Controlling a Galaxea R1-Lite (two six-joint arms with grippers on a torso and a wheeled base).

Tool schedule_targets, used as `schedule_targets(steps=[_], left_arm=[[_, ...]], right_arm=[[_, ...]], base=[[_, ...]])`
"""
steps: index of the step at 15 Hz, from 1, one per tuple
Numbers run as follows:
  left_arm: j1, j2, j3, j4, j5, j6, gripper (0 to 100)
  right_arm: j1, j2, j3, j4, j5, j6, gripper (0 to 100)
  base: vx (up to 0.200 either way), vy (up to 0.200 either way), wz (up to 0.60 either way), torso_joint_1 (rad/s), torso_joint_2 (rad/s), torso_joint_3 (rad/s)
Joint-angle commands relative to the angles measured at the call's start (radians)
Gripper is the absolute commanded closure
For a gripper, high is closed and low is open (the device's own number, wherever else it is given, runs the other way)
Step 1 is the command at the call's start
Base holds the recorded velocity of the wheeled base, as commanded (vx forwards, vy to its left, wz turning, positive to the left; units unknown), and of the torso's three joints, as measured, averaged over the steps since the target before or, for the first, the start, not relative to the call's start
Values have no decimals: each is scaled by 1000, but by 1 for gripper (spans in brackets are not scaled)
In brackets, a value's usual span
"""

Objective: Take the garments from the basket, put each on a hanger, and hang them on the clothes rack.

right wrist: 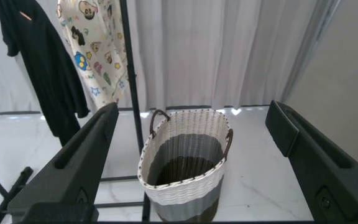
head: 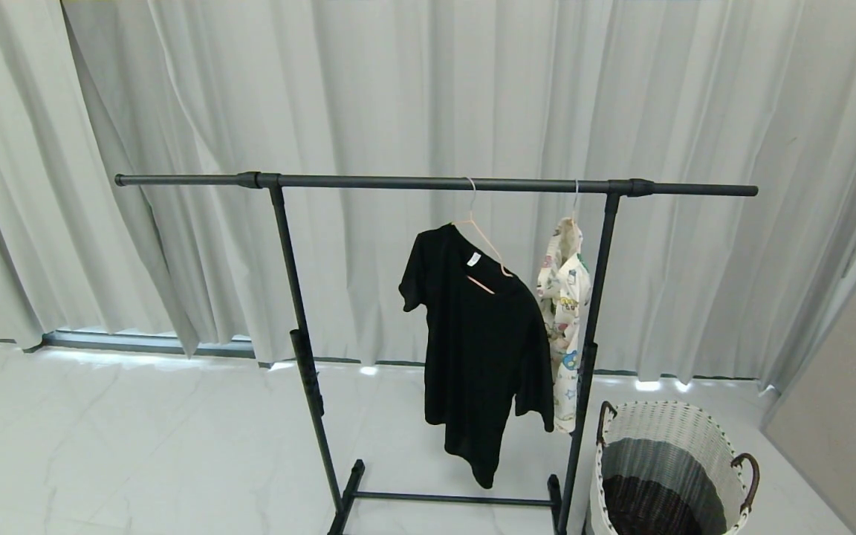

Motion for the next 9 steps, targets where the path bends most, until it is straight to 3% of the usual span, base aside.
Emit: schedule_targets(steps=[1,9], left_arm=[[0,-1,0,0,0,0,0],[0,-1,0,0,0,0,0]], right_arm=[[0,0,0,1,0,0,0],[0,0,0,1,-1,1,0]], base=[[0,0,0,0,0,0],[0,0,0,0,0,0]])
